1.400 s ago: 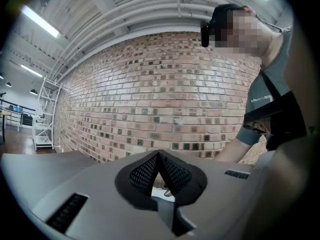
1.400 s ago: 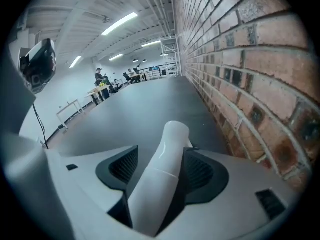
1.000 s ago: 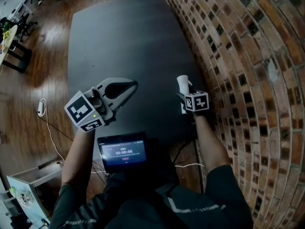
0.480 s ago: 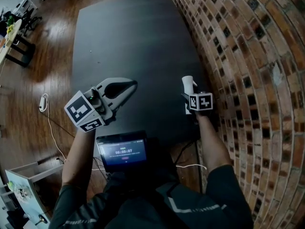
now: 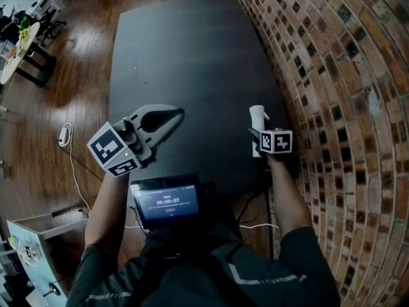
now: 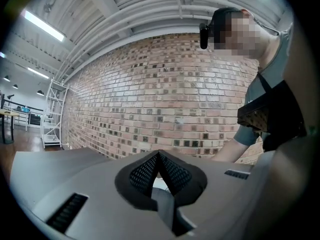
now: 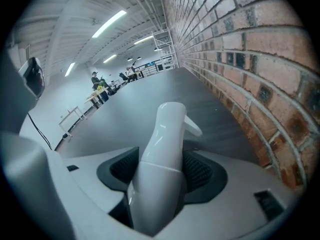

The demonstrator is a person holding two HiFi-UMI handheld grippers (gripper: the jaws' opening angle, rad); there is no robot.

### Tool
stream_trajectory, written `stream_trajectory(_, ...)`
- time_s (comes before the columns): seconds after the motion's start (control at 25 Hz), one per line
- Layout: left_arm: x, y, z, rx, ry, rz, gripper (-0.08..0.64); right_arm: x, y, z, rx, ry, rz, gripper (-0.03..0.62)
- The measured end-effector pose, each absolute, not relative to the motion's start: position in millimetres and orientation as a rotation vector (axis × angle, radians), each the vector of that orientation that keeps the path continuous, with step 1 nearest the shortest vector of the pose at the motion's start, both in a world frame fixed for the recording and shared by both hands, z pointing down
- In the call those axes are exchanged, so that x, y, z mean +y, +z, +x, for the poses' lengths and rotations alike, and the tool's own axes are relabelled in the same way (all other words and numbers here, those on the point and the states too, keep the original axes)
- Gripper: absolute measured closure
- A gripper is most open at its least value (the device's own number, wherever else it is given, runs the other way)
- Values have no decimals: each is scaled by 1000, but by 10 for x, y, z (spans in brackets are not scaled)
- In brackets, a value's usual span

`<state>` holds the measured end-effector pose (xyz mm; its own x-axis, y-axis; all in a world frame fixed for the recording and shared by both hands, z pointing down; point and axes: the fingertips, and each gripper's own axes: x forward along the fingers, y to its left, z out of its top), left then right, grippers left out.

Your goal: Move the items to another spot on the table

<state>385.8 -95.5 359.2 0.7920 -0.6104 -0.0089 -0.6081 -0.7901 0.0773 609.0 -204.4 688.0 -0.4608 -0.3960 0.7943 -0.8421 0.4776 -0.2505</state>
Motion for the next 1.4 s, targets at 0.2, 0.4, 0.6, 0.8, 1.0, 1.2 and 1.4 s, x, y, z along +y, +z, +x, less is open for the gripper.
stream_trajectory(0.2,-677,3406,3615,-1039,-76,2923,568,-1868,6611,5633,-2137,824,976,310)
stream_trajectory(0.4,-382,3269,3280,-1096,-103,2921,568,-1652,6356,5162,-2190,791,945,310)
stream_trajectory(0.6,-22,3147,2959,-1130,-125,2935,568,-1387,6055,4725,-2235,731,909,310)
stream_trajectory(0.8,366,3038,2524,-1202,-154,2934,566,-1033,5741,4141,-2305,683,844,310)
stream_trajectory(1.0,757,2916,2044,-1289,-166,2937,568,-587,5547,3468,-2365,646,740,310)
stream_trajectory(1.2,1181,2907,1487,-1362,-135,2923,568,-255,5381,2710,-2426,600,656,310)
stream_trajectory(1.4,1536,2913,916,-1453,-130,2892,568,-31,5352,2034,-2444,556,583,310)
